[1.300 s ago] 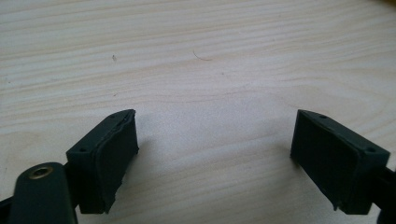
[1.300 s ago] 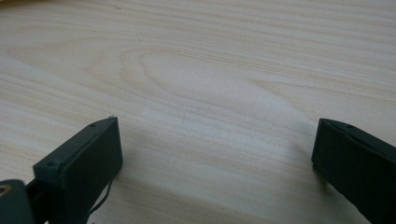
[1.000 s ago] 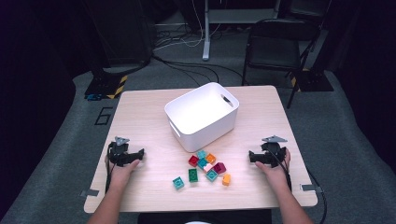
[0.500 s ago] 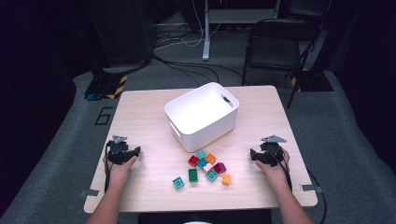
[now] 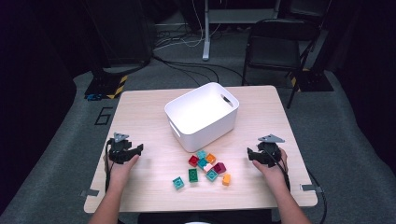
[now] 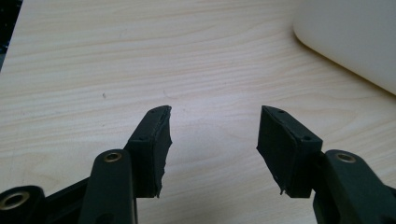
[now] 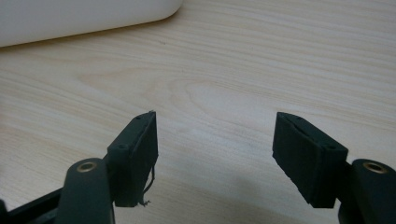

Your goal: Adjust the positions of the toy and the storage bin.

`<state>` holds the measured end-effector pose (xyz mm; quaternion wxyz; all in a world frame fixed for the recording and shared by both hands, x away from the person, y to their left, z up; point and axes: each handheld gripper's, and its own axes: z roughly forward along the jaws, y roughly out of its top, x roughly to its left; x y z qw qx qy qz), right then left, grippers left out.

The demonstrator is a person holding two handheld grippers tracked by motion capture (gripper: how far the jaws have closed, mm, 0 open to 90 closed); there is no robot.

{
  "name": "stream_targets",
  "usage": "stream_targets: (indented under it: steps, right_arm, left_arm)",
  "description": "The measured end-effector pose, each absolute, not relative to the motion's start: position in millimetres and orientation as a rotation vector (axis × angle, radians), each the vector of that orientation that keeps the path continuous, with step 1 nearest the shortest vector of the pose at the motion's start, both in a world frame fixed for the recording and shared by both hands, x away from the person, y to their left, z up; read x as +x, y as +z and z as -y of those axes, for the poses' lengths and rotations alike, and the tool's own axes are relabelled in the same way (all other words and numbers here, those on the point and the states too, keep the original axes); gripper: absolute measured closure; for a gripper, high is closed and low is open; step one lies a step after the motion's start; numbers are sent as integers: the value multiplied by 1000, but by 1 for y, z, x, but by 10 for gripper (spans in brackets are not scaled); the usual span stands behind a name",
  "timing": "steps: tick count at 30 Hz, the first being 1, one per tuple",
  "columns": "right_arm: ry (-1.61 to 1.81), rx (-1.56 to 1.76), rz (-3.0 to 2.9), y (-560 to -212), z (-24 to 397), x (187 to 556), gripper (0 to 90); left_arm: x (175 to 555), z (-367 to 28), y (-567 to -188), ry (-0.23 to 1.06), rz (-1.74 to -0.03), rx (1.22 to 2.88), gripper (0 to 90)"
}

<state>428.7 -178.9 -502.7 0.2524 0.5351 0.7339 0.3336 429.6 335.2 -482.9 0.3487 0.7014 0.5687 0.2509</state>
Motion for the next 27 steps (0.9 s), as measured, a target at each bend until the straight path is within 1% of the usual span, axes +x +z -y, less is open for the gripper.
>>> stream_targets:
  steps: [4,9,17,21,27]
  right_arm:
    - [921,1445,-1998,-502,179,427,315]
    - [919,1453,-1995,-501,177,425,327]
    - [915,1452,-1988,-502,180,423,336]
    - [914,1456,-1987,-502,181,423,336]
    - [925,1465,-1974,-505,183,422,353]
  left_arm:
    - [430,-329,-474,639,-1448,1818,462]
    - [432,-322,-465,619,-1429,1817,462]
    - [436,-297,-447,608,-1377,1858,465]
    - [438,-289,-439,614,-1360,1851,465]
    - [442,-271,-422,587,-1326,1864,468]
